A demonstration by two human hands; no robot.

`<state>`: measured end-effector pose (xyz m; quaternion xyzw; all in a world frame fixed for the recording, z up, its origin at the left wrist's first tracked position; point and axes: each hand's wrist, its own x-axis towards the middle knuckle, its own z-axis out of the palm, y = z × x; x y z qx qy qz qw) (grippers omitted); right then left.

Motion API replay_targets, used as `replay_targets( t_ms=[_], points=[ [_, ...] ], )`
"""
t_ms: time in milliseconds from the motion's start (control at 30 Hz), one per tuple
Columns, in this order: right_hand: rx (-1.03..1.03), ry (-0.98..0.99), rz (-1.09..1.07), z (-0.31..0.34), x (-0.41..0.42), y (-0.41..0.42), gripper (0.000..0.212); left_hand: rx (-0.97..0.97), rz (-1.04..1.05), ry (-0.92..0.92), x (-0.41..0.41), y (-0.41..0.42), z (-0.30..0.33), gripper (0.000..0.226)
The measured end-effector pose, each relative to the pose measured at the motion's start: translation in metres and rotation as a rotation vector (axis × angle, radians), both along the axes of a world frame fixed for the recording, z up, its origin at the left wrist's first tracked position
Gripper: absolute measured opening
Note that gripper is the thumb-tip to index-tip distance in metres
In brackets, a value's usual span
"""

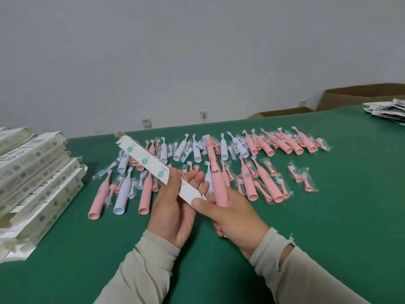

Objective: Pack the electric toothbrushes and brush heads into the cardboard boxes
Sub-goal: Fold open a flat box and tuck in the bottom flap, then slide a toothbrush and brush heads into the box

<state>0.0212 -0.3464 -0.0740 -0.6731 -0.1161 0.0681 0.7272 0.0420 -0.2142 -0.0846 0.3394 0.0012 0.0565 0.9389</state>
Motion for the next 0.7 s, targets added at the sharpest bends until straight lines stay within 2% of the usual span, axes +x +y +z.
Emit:
replay_targets(
  t_ms=[133, 200, 300, 433, 500, 567, 600, 700],
  points=[
    [0.052, -0.021, -0.041, -0.001, 0.001, 0.002, 0.026, 0.008, -0.074, -0.002, -0.004, -0.007, -0.001, 0.034],
    [0.09, 0.01, -0.02, 0.0, 0.0, 0.003, 0.021, -0.026, -0.114, -0.024, -0.005, -0.008, -0.001, 0.038],
    [0.109, 0.032, -0.037, 0.001, 0.0, 0.002, 0.015, -0.041, -0.153, -0.051, -0.007, -0.01, 0.002, 0.025],
    [0.092, -0.035, -0.134, -0.003, 0.001, 0.005, 0.031, -0.009, -0.163, -0.035, -0.009, -0.014, 0.0, 0.027],
    [0.085, -0.068, -0.123, -0.003, 0.001, 0.003, 0.026, 0.008, -0.168, -0.029, -0.008, -0.013, 0.0, 0.029],
    [0.111, -0.112, -0.018, -0.003, -0.001, 0.0, 0.016, 0.012, -0.163, -0.002, -0.006, -0.008, 0.0, 0.026],
    [0.102, -0.115, 0.039, -0.001, -0.002, 0.0, 0.007, -0.012, -0.158, 0.005, -0.004, -0.005, -0.001, 0.026],
    [-0.047, -0.125, 0.023, -0.006, -0.001, 0.0, 0.02, -0.072, -0.135, -0.002, -0.004, -0.001, 0.001, 0.026]
  ],
)
